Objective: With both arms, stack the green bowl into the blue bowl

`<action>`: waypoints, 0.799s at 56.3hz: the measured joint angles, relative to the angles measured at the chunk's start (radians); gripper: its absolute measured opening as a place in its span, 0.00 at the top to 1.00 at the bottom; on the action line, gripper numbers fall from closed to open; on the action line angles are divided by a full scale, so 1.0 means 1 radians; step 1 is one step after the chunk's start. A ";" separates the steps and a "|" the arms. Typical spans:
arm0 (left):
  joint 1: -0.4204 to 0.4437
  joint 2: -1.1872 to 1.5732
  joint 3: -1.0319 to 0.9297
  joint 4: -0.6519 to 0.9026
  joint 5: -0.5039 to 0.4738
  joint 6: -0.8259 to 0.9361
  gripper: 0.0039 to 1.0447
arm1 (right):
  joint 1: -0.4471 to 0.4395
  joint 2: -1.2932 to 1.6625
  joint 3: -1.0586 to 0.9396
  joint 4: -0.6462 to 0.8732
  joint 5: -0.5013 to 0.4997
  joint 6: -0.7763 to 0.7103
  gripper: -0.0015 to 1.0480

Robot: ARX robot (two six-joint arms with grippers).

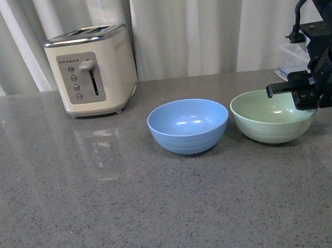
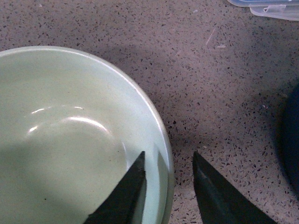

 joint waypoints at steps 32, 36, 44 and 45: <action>0.000 0.000 0.000 0.000 0.000 0.000 0.06 | -0.003 -0.123 0.030 -0.035 -0.085 0.026 0.99; 0.000 0.000 0.000 0.000 0.000 0.000 0.06 | 0.009 -0.163 0.050 -0.040 -0.096 0.027 0.99; 0.000 0.000 0.000 0.000 0.000 0.000 0.06 | 0.058 -0.232 0.089 -0.042 -0.118 0.032 0.99; 0.000 0.000 0.000 0.000 0.000 0.000 0.06 | 0.069 -0.240 0.093 -0.042 -0.122 0.033 0.99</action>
